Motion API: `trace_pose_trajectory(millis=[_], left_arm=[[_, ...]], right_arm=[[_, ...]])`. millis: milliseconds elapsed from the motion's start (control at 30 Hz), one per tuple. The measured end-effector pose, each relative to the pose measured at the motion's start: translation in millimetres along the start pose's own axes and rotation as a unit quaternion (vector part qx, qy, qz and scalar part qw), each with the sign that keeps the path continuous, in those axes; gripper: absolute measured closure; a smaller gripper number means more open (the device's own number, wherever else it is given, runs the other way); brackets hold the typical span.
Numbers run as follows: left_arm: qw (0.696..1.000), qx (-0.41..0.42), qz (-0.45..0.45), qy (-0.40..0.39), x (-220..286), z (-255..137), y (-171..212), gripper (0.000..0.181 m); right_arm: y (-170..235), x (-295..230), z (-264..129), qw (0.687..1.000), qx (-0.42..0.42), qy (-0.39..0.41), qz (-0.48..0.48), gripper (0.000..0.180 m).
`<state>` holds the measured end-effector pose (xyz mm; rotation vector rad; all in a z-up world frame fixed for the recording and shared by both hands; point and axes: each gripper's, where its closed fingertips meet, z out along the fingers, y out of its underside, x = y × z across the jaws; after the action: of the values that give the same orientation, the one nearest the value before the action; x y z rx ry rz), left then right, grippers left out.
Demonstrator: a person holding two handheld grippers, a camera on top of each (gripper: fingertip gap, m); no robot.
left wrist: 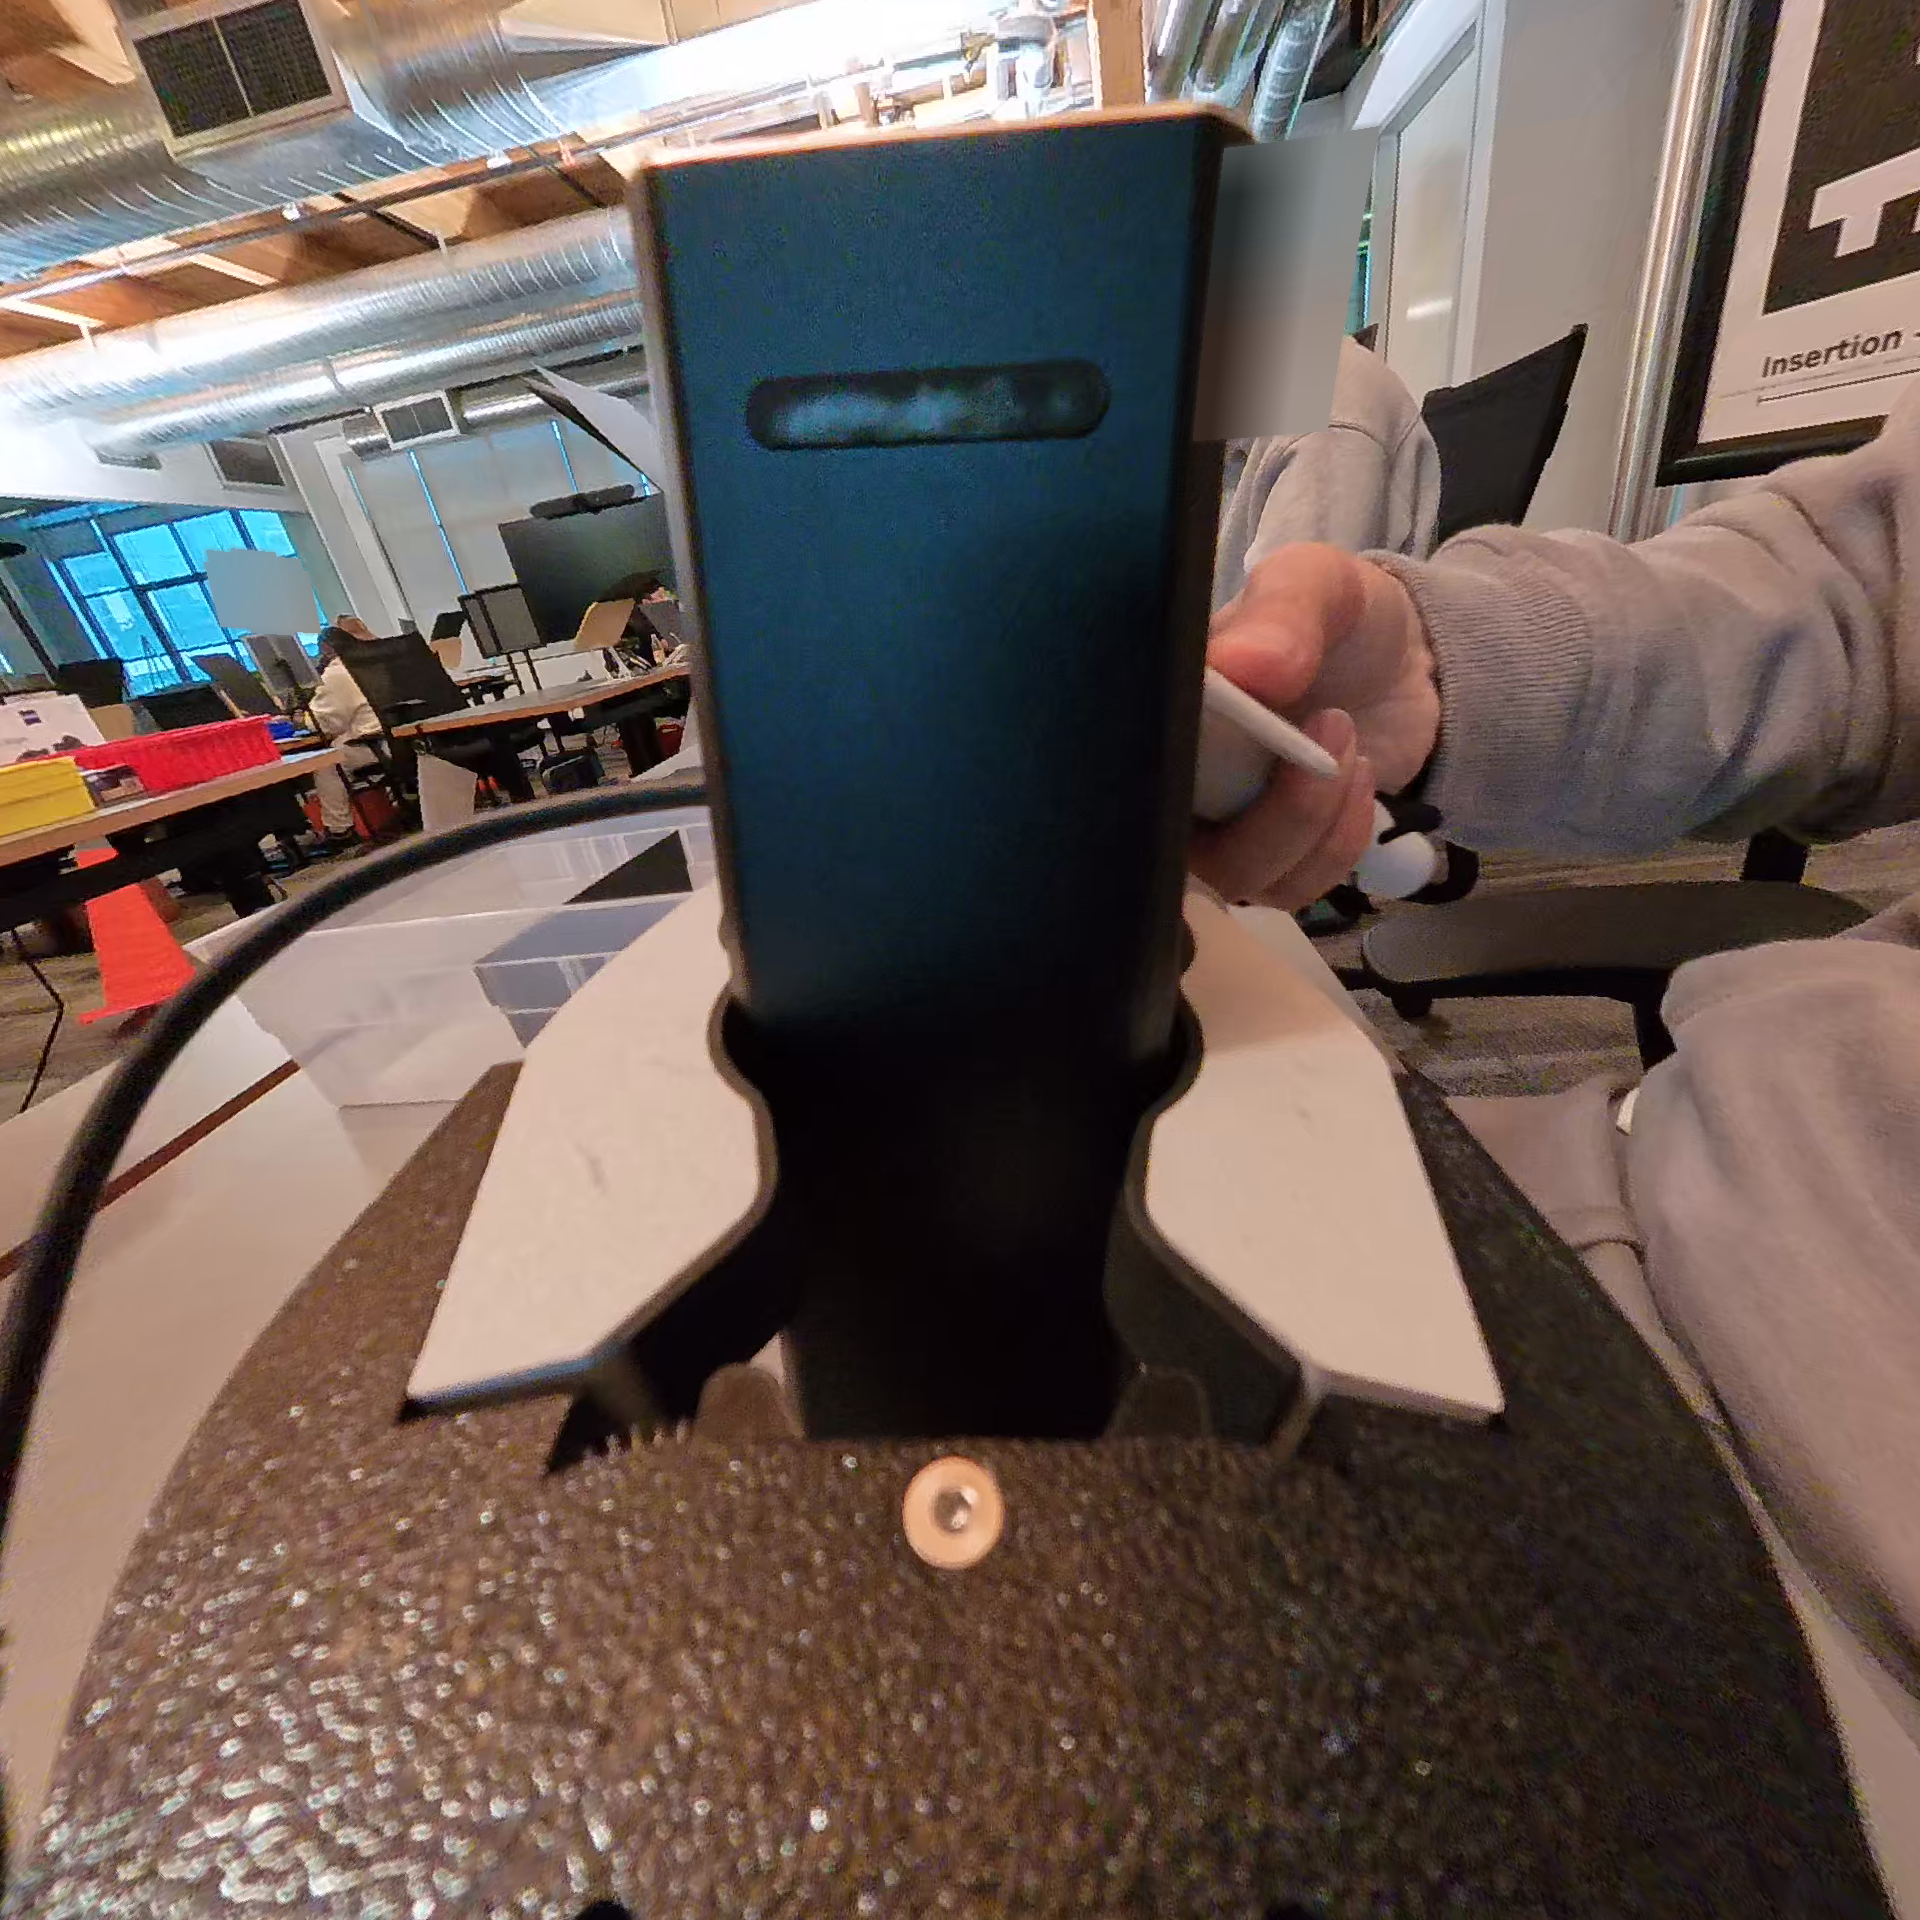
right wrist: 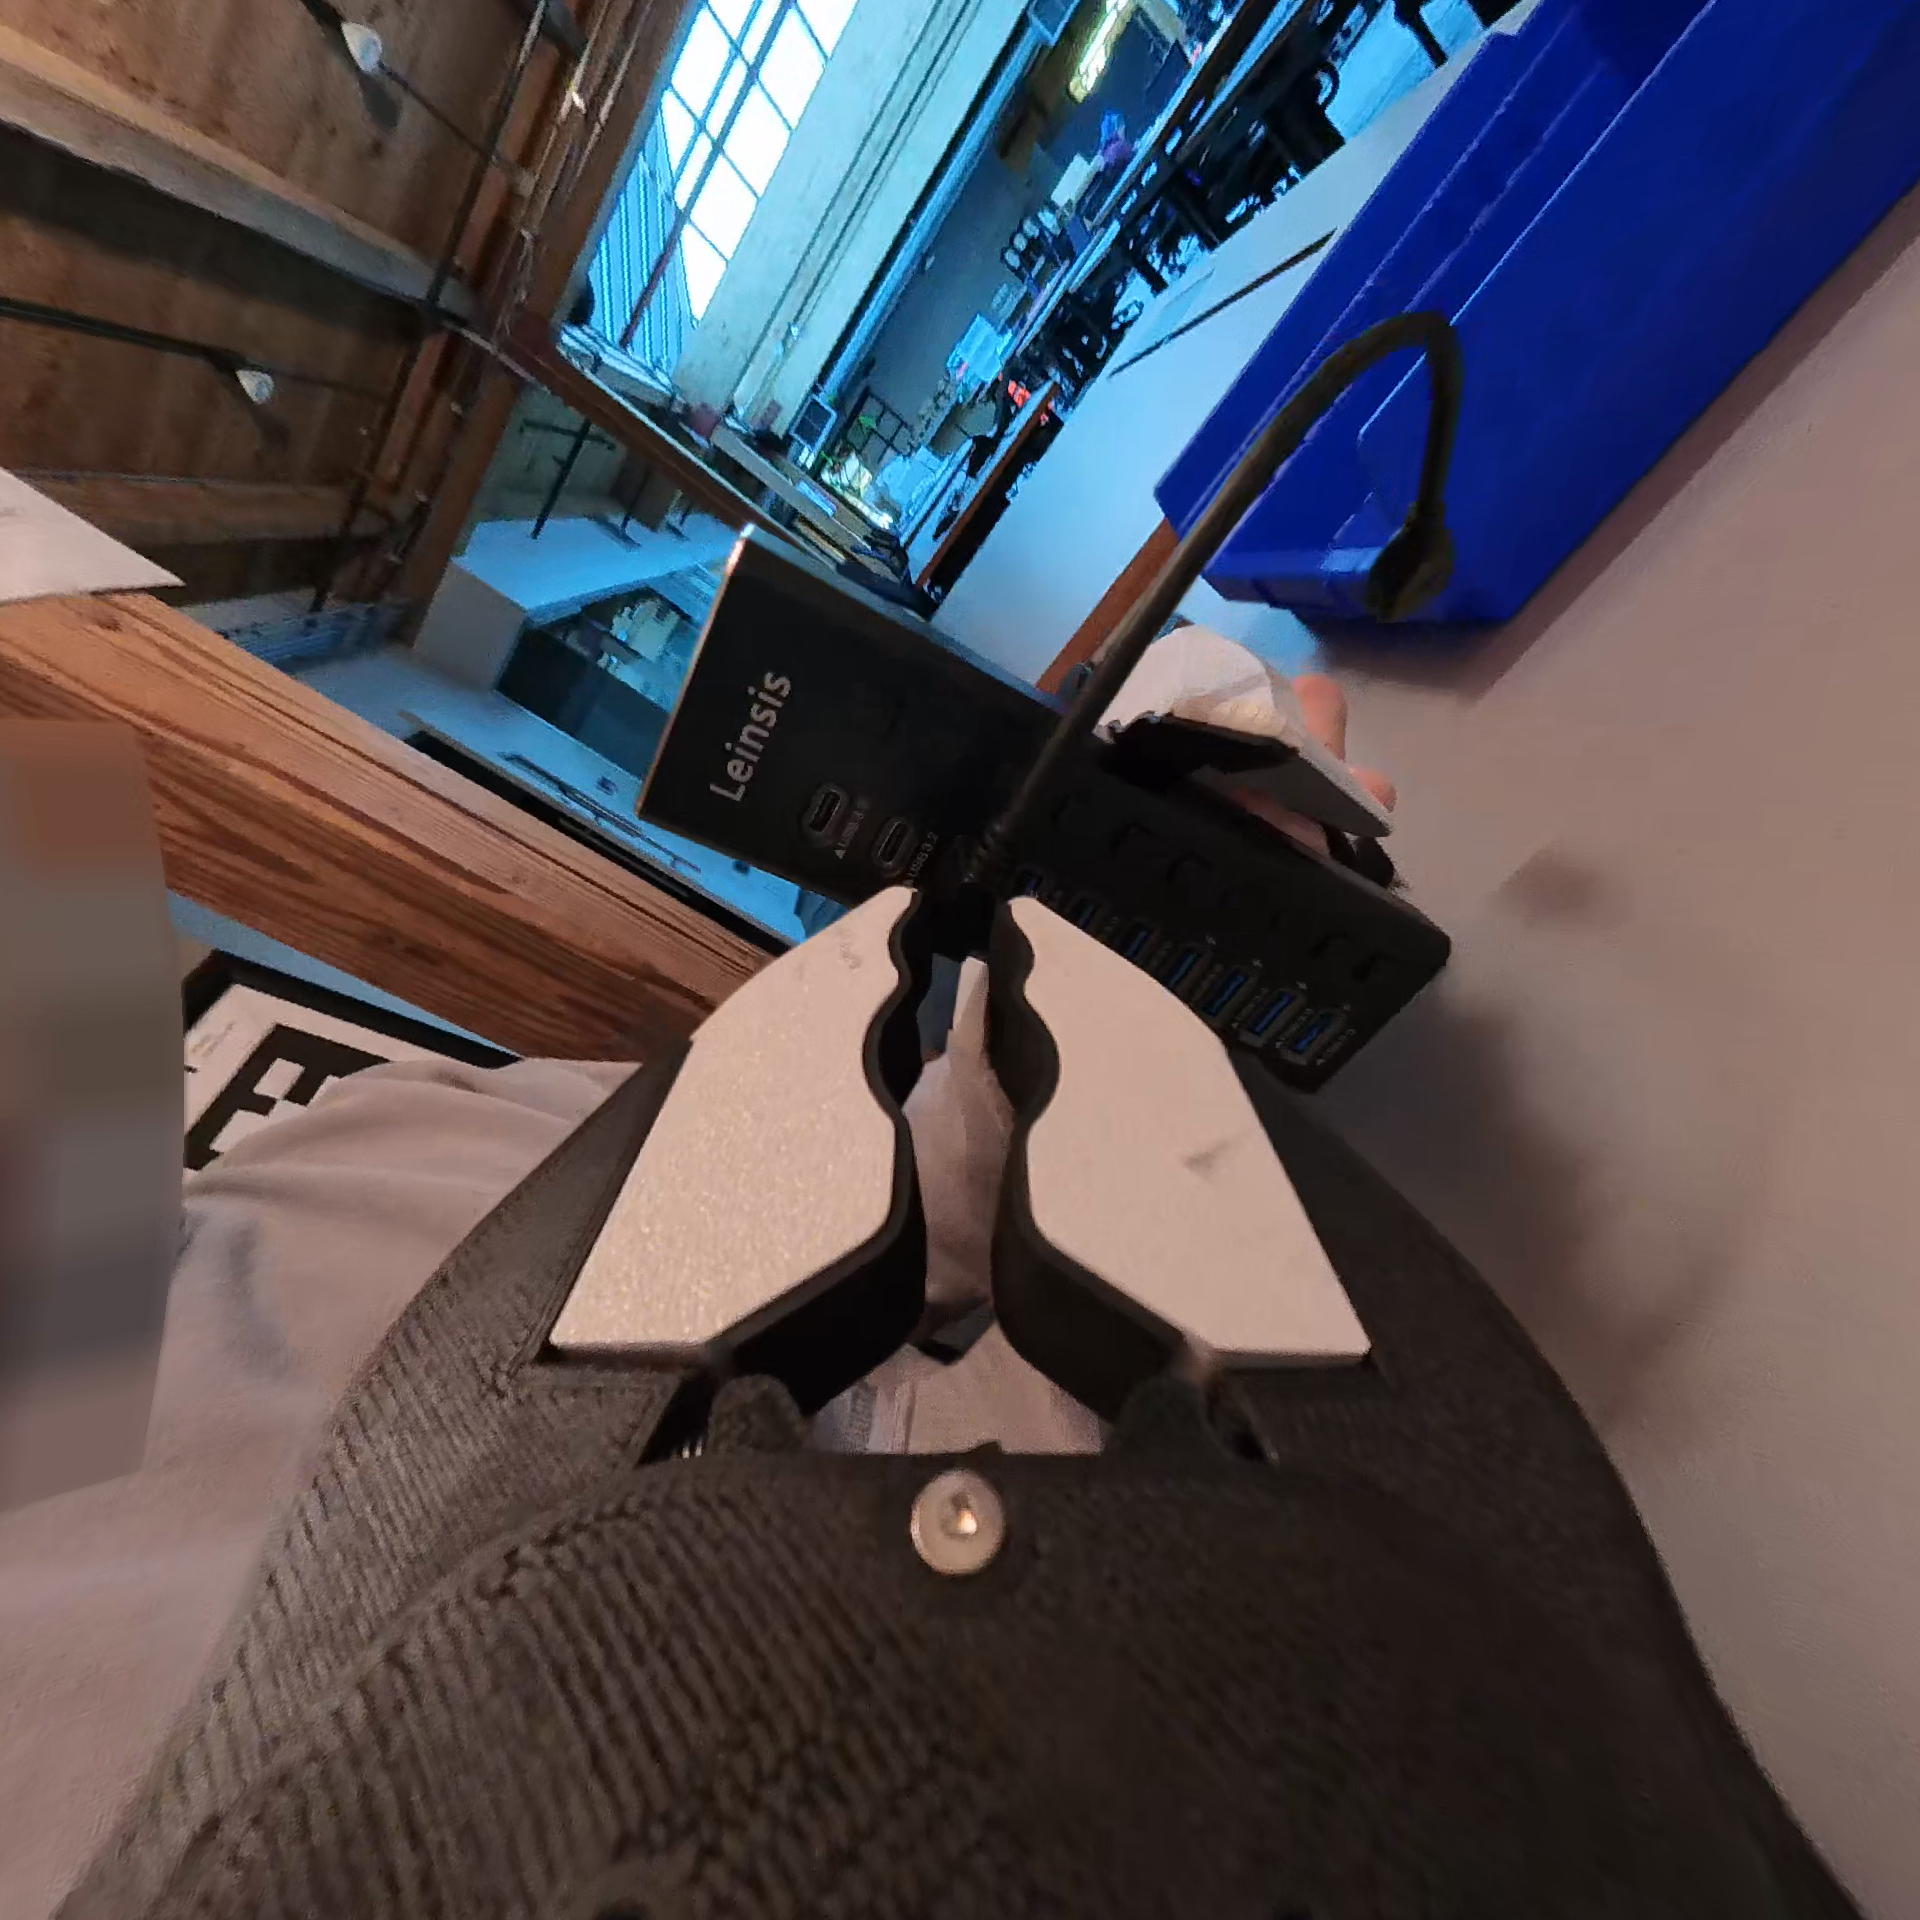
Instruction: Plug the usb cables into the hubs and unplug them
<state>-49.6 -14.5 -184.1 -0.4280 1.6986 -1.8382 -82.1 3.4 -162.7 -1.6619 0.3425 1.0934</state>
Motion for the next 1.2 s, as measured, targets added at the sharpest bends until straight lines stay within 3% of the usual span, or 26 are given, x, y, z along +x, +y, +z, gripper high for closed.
trace_pose_trajectory(millis=[300, 500, 700, 900, 1067, 1200], left_arm=[[0.999, -0.030, 0.018, 0.011, 8, 9, 7, 0.107], [0.994, -0.107, 0.022, -0.003, 3, 10, 30, 0.109], [0.997, -0.082, -0.013, 0.000, 5, 13, 17, 0.097], [0.995, -0.090, 0.032, -0.033, -1, 13, 15, 0.105], [0.995, -0.094, 0.020, -0.002, 6, 15, 22, 0.106], [0.991, -0.118, 0.048, 0.027, 16, 16, 30, 0.106]], right_arm=[[10, 4, -16, 1.000, -0.003, -0.005, 0.010, 0.169], [7, 10, -7, 0.997, -0.011, 0.063, -0.054, 0.169], [2, 11, -10, 0.994, -0.016, 0.078, -0.076, 0.170], [1, 14, -14, 0.996, -0.002, 0.075, -0.045, 0.170], [5, 18, -17, 0.998, -0.017, 0.065, -0.018, 0.162], [22, 20, -13, 0.994, -0.070, 0.078, -0.030, 0.169]])
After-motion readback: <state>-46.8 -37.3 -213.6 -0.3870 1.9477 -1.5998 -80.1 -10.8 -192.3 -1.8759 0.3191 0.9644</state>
